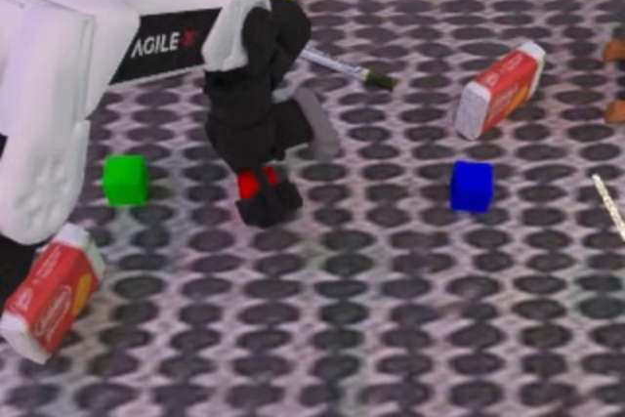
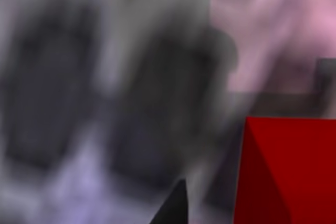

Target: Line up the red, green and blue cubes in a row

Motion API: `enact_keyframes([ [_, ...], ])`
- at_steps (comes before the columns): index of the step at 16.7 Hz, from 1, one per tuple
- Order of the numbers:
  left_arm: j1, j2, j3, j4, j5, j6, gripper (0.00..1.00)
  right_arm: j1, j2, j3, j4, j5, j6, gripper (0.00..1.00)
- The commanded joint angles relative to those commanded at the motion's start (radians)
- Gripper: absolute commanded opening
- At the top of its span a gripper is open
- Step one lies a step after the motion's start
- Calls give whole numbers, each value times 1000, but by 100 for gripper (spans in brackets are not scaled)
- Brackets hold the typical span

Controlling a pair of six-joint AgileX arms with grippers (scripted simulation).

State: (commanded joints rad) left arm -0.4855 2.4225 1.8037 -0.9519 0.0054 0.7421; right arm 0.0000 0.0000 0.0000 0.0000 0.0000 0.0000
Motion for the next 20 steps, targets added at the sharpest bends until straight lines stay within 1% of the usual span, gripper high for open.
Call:
enact_keyframes([
  [4, 0, 0, 0, 0, 0, 0, 2, 0, 0, 0, 0, 0, 0, 100],
  [5, 0, 0, 0, 0, 0, 0, 0, 0, 0, 0, 0, 0, 0, 100],
  [12, 0, 0, 0, 0, 0, 0, 0, 0, 0, 0, 0, 0, 0, 100],
  [13, 0, -37, 2, -21, 16, -12, 0, 0, 0, 0, 0, 0, 0, 100],
  [15, 0, -41, 18, -38, 16, -11, 0, 0, 0, 0, 0, 0, 0, 100],
  [20, 15, -89, 134, -216, 15, -14, 0, 0, 0, 0, 0, 0, 0, 100],
])
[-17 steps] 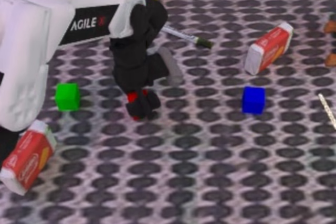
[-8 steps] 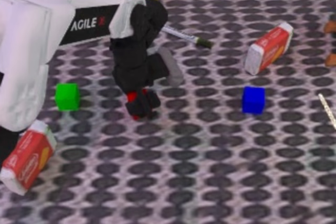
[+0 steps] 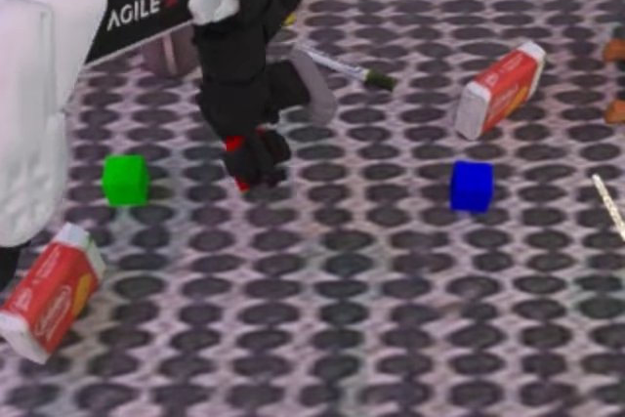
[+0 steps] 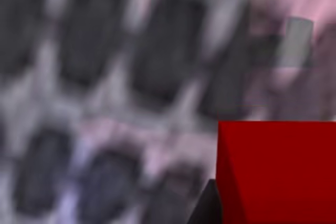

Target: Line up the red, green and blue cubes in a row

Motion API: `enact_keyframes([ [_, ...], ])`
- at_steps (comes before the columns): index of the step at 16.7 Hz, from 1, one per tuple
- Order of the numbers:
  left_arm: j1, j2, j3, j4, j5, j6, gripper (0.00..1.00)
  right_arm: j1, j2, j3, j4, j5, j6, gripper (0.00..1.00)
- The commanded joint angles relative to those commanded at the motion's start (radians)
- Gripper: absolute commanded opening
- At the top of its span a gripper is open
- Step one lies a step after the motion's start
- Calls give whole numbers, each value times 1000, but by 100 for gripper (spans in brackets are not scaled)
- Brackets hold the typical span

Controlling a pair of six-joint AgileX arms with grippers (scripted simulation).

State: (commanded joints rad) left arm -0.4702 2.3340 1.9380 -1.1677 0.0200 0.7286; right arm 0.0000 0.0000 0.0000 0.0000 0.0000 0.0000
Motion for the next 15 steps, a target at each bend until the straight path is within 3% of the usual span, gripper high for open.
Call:
enact_keyframes([
  [8, -7, -29, 13, -28, 0, 8, 0, 0, 0, 0, 0, 0, 0, 100],
  [15, -90, -280, -343, 56, -3, 131, 0, 0, 0, 0, 0, 0, 0, 100],
])
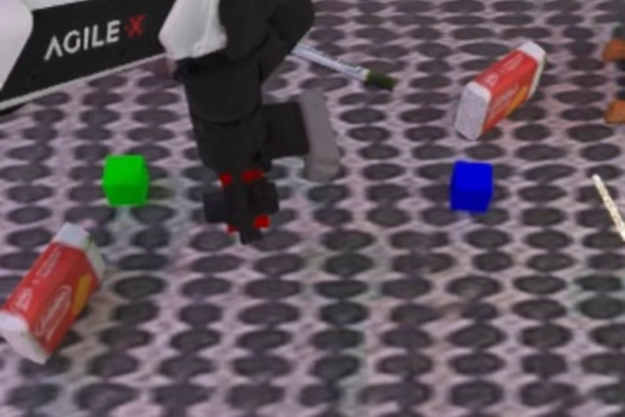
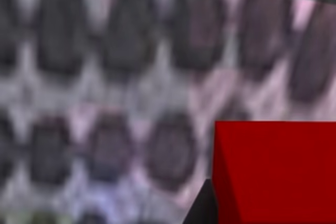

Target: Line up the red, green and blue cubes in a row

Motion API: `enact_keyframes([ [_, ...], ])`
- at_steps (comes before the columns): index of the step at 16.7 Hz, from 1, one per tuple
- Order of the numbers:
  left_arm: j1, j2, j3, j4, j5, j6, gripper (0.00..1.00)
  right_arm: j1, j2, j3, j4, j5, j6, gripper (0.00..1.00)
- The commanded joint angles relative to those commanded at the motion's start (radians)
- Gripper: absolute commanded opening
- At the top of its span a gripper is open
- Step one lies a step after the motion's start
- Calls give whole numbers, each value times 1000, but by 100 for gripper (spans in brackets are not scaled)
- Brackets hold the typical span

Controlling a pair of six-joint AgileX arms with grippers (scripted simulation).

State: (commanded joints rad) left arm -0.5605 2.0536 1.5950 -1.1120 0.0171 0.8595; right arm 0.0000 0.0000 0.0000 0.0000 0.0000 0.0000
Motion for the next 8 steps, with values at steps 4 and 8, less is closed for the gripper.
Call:
enact_keyframes([
  [4, -52, -143, -181, 48, 0, 75, 0, 0, 0, 0, 0, 0, 0, 100],
  [8, -62, -169, -208, 57, 0, 90, 0, 0, 0, 0, 0, 0, 0, 100],
])
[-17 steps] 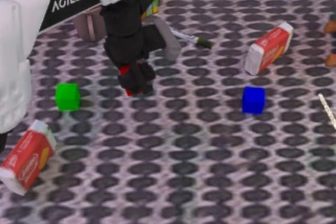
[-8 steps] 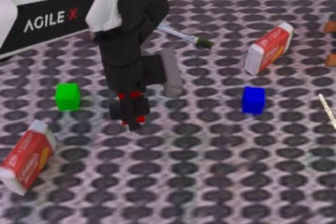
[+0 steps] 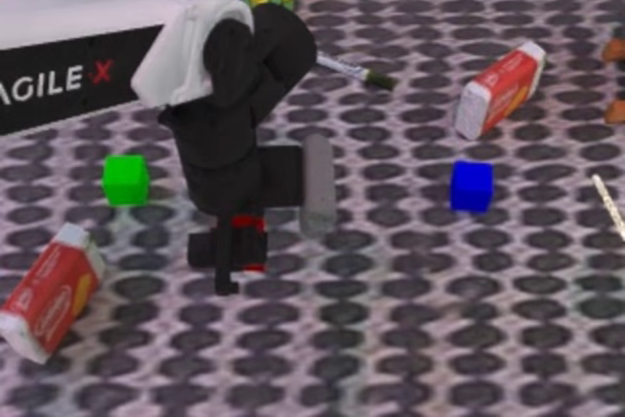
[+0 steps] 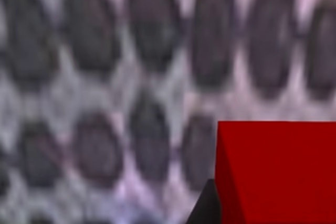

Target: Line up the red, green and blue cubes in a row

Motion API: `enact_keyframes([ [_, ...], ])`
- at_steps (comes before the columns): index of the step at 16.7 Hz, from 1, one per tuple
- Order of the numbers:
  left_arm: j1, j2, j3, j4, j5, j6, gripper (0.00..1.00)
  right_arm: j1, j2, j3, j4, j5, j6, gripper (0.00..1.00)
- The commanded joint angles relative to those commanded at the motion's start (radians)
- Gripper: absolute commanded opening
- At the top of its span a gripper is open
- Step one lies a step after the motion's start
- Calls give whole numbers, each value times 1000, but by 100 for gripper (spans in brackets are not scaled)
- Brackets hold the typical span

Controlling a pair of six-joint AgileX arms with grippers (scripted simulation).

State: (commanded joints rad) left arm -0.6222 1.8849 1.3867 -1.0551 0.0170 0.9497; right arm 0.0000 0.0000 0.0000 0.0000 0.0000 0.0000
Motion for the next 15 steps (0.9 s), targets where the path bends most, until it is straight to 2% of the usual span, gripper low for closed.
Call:
enact_keyframes([
  [4, 4, 10, -10, 15, -1, 0, 0, 0, 0, 0, 0, 0, 0, 100],
  [11, -4, 101, -138, 242, 0, -4, 0, 0, 0, 0, 0, 0, 0, 100],
  [15, -5, 108, -146, 255, 1, -4, 0, 0, 0, 0, 0, 0, 0, 100],
])
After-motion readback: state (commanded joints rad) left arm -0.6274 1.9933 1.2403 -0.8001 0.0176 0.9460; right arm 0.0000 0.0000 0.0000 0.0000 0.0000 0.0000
